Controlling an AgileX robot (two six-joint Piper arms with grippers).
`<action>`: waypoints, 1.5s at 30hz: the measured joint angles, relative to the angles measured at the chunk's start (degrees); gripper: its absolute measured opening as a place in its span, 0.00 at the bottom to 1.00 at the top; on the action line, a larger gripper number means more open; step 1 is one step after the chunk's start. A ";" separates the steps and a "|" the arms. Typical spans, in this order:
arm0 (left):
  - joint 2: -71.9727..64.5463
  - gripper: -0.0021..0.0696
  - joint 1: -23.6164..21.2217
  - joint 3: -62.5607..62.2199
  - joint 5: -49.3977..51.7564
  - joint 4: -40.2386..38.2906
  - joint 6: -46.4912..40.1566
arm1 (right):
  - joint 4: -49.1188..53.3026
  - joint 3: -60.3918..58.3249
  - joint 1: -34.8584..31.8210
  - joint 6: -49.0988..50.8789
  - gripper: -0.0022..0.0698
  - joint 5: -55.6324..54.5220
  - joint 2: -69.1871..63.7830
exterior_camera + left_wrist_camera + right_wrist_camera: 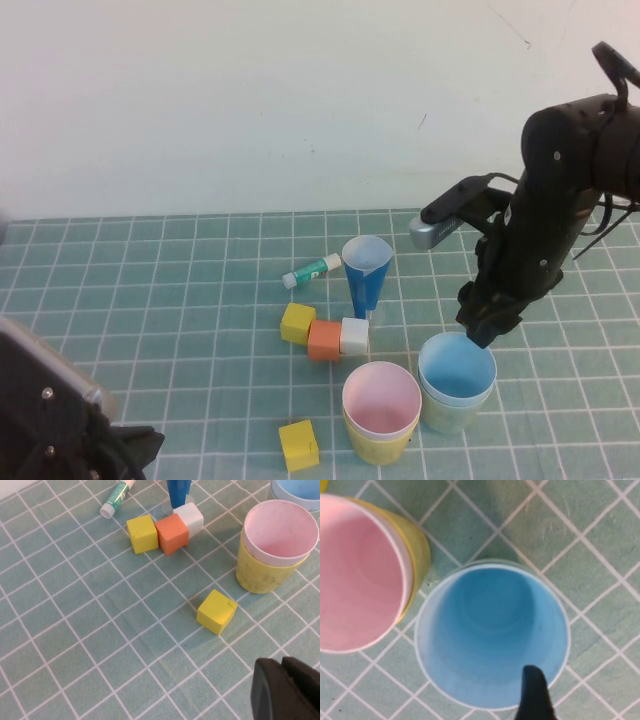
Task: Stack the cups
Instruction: Place the blue cup on the green cup, then pick up the green cup, then place the green cup on the pink cup
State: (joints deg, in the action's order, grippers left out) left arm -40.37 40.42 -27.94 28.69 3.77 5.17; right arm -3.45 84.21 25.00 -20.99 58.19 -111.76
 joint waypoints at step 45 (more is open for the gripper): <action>0.00 0.03 0.00 0.00 1.03 1.27 -0.15 | -4.37 1.10 10.62 -5.51 0.08 1.49 6.79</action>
State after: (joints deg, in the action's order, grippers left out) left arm -40.37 40.42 -27.94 29.72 5.04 5.02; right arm -7.82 85.31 35.62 -26.50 59.69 -104.97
